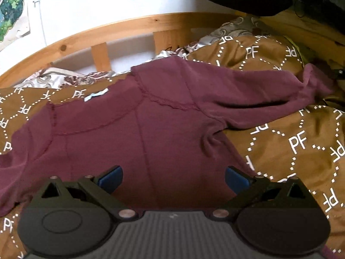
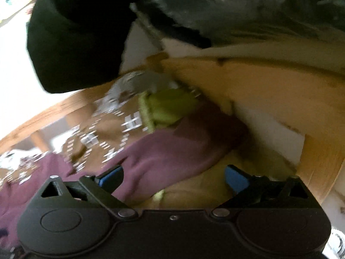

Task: Fold small clothes
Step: 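Reach the right tool to the sleeve cuff by the bed rail and grasp it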

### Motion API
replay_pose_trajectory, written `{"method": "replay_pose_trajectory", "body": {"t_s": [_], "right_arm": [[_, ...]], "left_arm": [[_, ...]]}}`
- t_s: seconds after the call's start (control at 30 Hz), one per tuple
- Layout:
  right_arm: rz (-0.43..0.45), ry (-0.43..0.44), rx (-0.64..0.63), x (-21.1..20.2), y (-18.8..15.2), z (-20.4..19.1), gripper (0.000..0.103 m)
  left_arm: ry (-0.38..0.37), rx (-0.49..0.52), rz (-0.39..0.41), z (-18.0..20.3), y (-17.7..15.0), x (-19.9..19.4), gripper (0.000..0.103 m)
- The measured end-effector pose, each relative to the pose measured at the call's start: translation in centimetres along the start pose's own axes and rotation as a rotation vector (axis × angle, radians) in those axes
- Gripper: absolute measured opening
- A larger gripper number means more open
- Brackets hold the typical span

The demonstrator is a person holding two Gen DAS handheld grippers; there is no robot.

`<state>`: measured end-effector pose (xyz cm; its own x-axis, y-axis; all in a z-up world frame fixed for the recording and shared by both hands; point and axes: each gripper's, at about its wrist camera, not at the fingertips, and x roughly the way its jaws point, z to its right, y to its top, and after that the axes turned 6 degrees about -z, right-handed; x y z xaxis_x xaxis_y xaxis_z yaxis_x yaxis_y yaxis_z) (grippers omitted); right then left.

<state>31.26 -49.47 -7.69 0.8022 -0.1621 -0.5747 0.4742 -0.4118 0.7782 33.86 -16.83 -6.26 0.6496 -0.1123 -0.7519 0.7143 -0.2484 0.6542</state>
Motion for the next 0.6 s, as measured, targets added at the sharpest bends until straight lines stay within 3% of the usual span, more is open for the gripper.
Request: {"method": "replay_pose_trajectory", "body": {"t_s": [0.1,0.2,0.47,0.53,0.6], "right_arm": [[0.048,-0.095,0.019,1.3,0.1,-0.1,0.092],[0.053,-0.130,0.051,2.5,0.2,0.5,0.086],[0.045,-0.099,0.139,4.9,0.8,2.3,0.080],[0.038,-0.100,0.116,5.5,1.0,2.3,0.066],[0.032,-0.142,0.116,5.9,1.0,2.4,0.042]], "left_arm": [[-0.015,-0.027,0.025,0.1,0.0,-0.1,0.103],[-0.023,-0.053,0.026,-0.5,0.1,-0.3,0.103],[0.020,-0.084,-0.022,-2.7,-0.3,-0.3,0.103],[0.035,-0.082,-0.036,-3.2,-0.5,-0.4,0.103],[0.052,-0.079,-0.036,-3.7,-0.8,-0.8,0.103]]}}
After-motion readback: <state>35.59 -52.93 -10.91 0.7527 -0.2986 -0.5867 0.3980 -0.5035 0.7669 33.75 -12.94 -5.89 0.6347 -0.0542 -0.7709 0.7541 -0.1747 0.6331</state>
